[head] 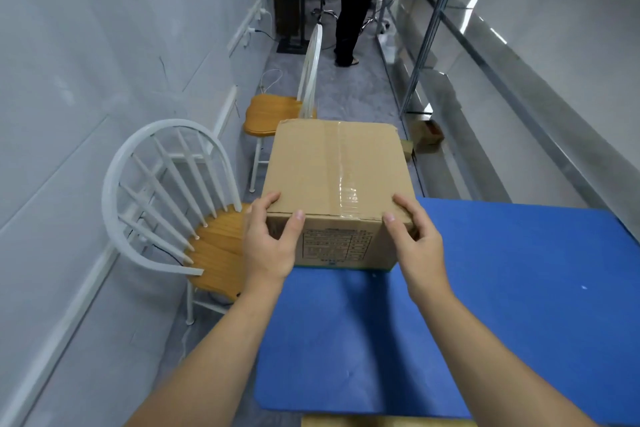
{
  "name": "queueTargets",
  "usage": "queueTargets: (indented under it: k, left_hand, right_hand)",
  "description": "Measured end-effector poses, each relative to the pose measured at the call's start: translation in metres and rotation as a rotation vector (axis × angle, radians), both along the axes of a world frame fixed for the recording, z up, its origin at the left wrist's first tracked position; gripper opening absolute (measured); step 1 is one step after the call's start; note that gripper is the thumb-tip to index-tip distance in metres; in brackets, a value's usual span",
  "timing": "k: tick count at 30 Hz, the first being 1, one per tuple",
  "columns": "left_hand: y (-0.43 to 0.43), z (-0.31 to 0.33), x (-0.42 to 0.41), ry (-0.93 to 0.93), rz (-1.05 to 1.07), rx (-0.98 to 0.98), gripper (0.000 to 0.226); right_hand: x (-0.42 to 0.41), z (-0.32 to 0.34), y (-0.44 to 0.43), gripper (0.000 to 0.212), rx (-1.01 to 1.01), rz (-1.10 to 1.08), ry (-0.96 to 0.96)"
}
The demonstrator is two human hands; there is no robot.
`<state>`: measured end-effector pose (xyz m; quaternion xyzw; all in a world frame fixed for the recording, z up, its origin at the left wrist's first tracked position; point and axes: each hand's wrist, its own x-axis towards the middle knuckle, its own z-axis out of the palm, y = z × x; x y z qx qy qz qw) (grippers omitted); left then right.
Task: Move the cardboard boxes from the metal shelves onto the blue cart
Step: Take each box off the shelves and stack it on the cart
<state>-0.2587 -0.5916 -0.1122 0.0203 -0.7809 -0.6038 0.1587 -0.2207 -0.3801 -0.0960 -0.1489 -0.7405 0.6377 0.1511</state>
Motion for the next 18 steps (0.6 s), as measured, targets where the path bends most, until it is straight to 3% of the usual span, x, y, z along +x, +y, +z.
queueTargets:
  k: [18]
  left_hand:
    - [-0.0008, -0.0004, -0.0039, -0.043, -0.024, -0.030, 0.040]
  right_hand:
    - [0.0012, 0.0032, 0.0010, 0.030, 0.025, 0.009, -0.036]
